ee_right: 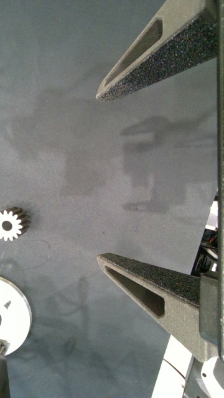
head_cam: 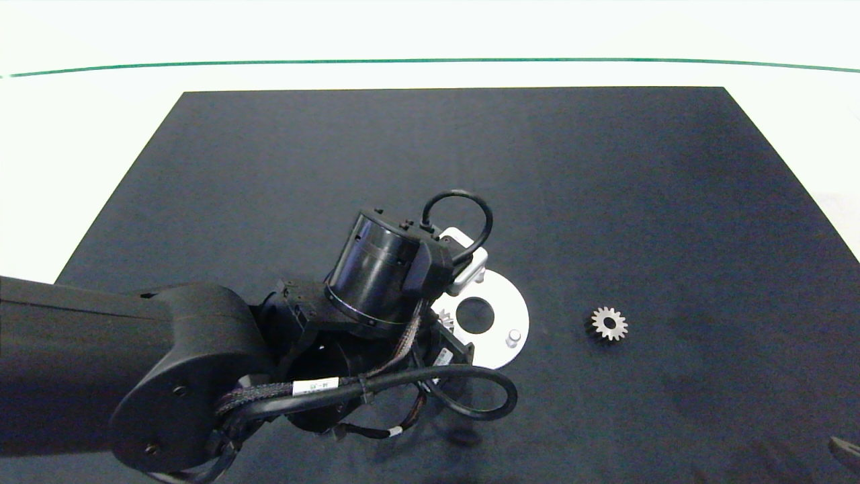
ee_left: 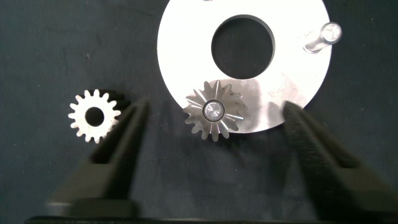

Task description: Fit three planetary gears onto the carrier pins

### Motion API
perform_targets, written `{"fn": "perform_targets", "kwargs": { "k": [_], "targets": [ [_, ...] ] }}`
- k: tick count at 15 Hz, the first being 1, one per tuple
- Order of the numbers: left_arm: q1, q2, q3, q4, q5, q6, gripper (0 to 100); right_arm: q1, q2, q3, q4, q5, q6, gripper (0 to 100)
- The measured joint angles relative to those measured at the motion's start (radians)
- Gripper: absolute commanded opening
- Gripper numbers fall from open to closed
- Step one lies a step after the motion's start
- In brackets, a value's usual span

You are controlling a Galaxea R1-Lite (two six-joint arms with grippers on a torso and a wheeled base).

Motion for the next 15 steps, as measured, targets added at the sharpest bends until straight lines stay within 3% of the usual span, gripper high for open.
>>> {"fn": "perform_targets", "kwargs": {
  "k": [4, 7, 10, 12, 15],
  "targets": [
    [0.010, -0.024, -0.041, 0.052, 0.000, 0.008, 100, 0.000, 0.001, 0.001, 0.000, 0.000, 0.000, 100],
    [0.077, -0.044, -0.092, 0.126, -0.002, 0.012, 100, 0.000, 0.001, 0.001, 0.000, 0.000, 0.000, 100],
    [0.151, -0.051, -0.107, 0.132, -0.029, 0.021, 100, 0.000, 0.000, 0.001, 0.000, 0.000, 0.000, 100],
    [0.200, -0.050, -0.108, 0.131, -0.054, 0.047, 100, 0.000, -0.002, 0.001, 0.000, 0.001, 0.000, 100],
    [0.237, -0.046, -0.110, 0.131, -0.067, 0.051, 100, 0.000, -0.004, 0.001, 0.000, 0.001, 0.001, 100]
  ]
}}
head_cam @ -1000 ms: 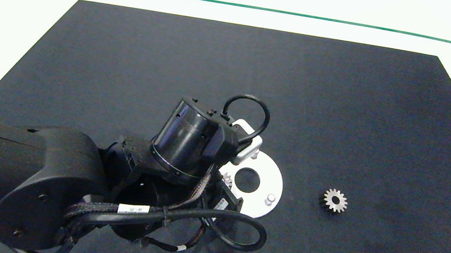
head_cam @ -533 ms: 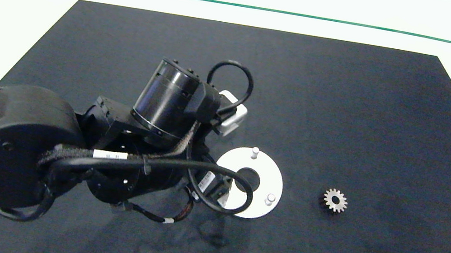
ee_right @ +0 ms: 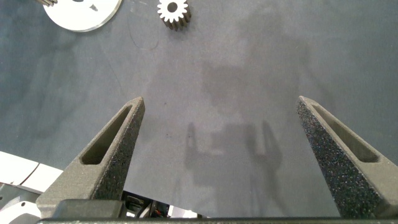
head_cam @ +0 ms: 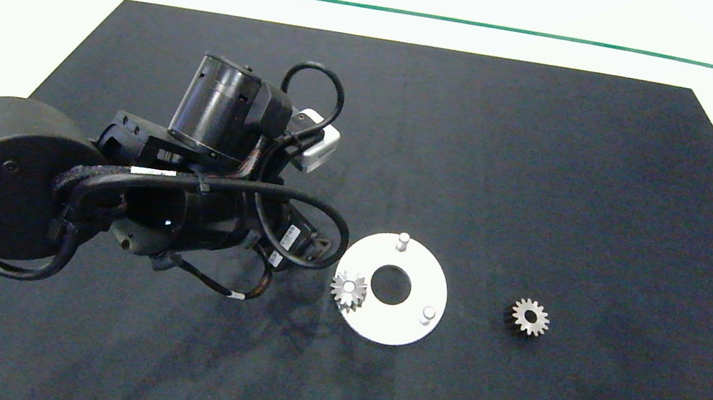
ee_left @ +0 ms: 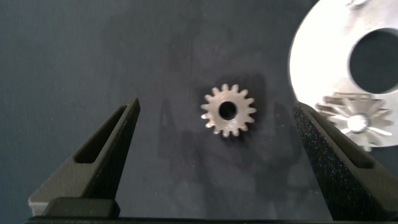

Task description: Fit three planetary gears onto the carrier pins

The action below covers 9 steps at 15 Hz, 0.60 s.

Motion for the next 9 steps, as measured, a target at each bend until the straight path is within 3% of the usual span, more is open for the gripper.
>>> {"fn": "perform_targets", "kwargs": {
  "k": [9],
  "targets": [
    [0.016, 0.036, 0.010, -0.009, -0.010, -0.008, 100, 0.000, -0.006, -0.001, 0.000, 0.000, 0.000, 100]
  ]
}}
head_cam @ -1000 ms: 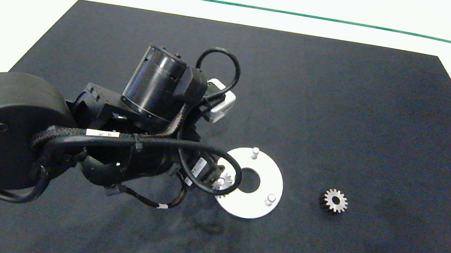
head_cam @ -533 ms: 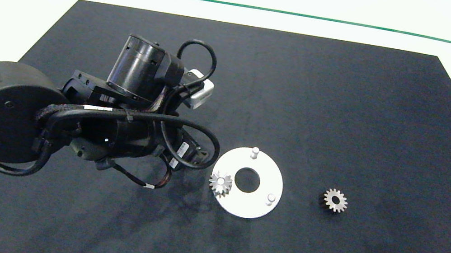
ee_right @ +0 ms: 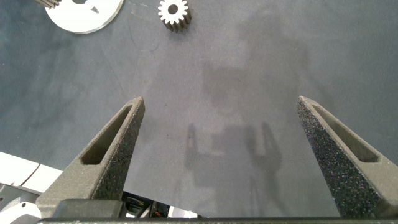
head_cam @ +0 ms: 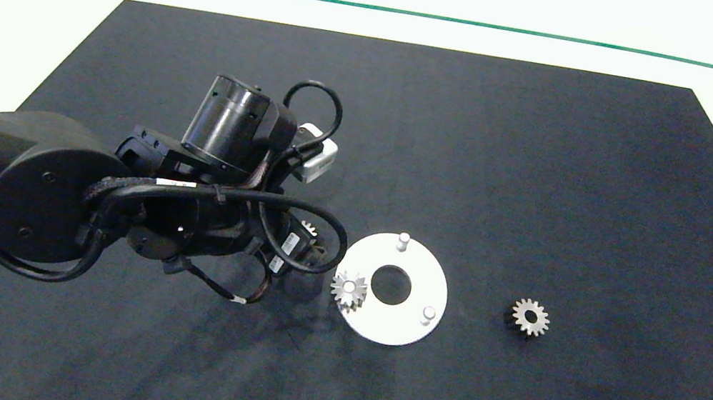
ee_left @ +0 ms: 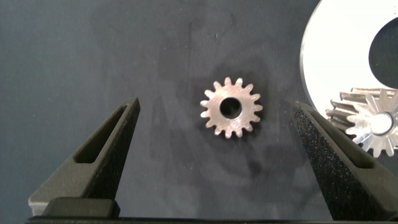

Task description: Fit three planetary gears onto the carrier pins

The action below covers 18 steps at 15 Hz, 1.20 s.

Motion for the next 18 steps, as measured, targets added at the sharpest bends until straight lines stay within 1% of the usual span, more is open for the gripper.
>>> {"fn": "perform_targets", "kwargs": {
  "k": [4, 10, 12, 16, 18],
  "targets": [
    [0.001, 0.019, 0.002, -0.019, -0.003, 0.000, 100, 0.000, -0.001, 0.000, 0.000, -0.001, 0.000, 100],
    [0.016, 0.032, 0.024, -0.029, -0.027, 0.001, 100, 0.000, -0.002, 0.000, 0.000, -0.001, 0.000, 100],
    [0.022, 0.032, 0.030, -0.030, -0.029, 0.001, 100, 0.000, -0.002, 0.000, 0.000, -0.001, 0.000, 100],
    [0.024, 0.034, 0.054, -0.076, -0.036, 0.001, 100, 0.000, -0.001, 0.000, 0.000, -0.001, 0.000, 100],
    [0.022, 0.036, 0.067, -0.088, -0.036, 0.001, 96, 0.000, -0.003, 0.000, 0.000, -0.001, 0.000, 100]
  ]
}}
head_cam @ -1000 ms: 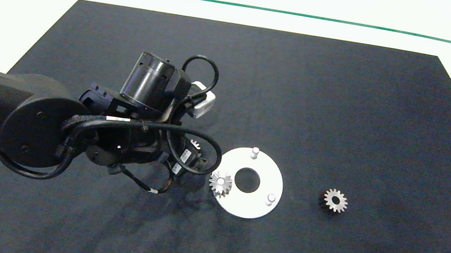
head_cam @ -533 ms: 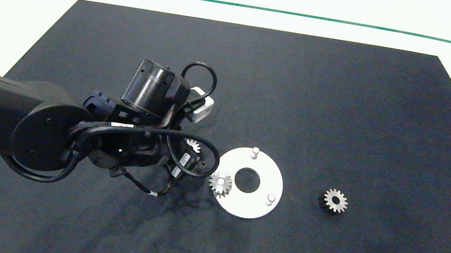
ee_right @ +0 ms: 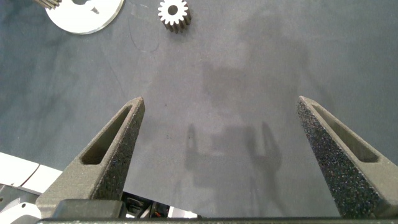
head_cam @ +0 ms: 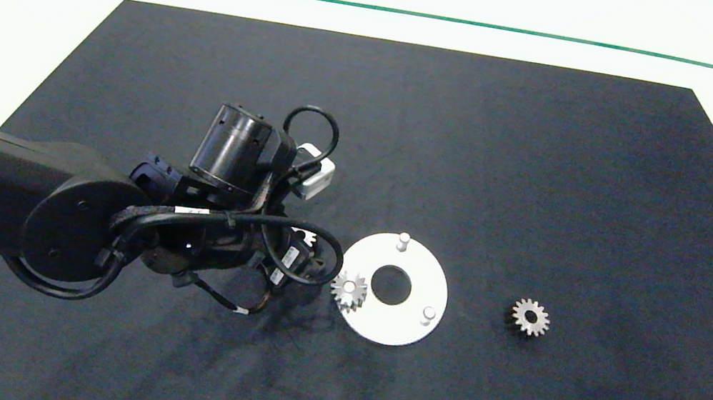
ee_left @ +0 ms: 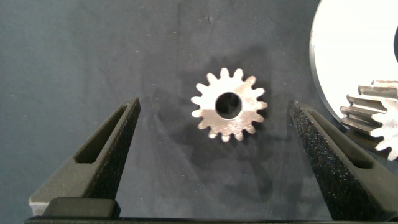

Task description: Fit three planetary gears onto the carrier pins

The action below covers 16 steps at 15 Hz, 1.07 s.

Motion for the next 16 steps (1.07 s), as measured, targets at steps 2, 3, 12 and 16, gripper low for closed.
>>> {"fn": "perform_targets", "kwargs": {
  "k": [2, 3, 12, 16],
  "targets": [
    [0.000, 0.003, 0.003, -0.001, 0.000, 0.000, 93, 0.000, 0.000, 0.000, 0.000, -0.001, 0.000, 100],
    [-0.001, 0.004, 0.004, -0.001, 0.000, 0.000, 90, 0.000, 0.000, 0.000, 0.000, 0.000, 0.000, 100],
    [0.001, 0.004, 0.006, 0.000, 0.000, 0.000, 72, 0.000, 0.000, 0.000, 0.000, -0.001, 0.000, 100],
    [0.001, 0.004, 0.006, 0.000, 0.000, 0.000, 64, 0.000, -0.001, 0.000, 0.000, -0.001, 0.000, 100]
  ]
}}
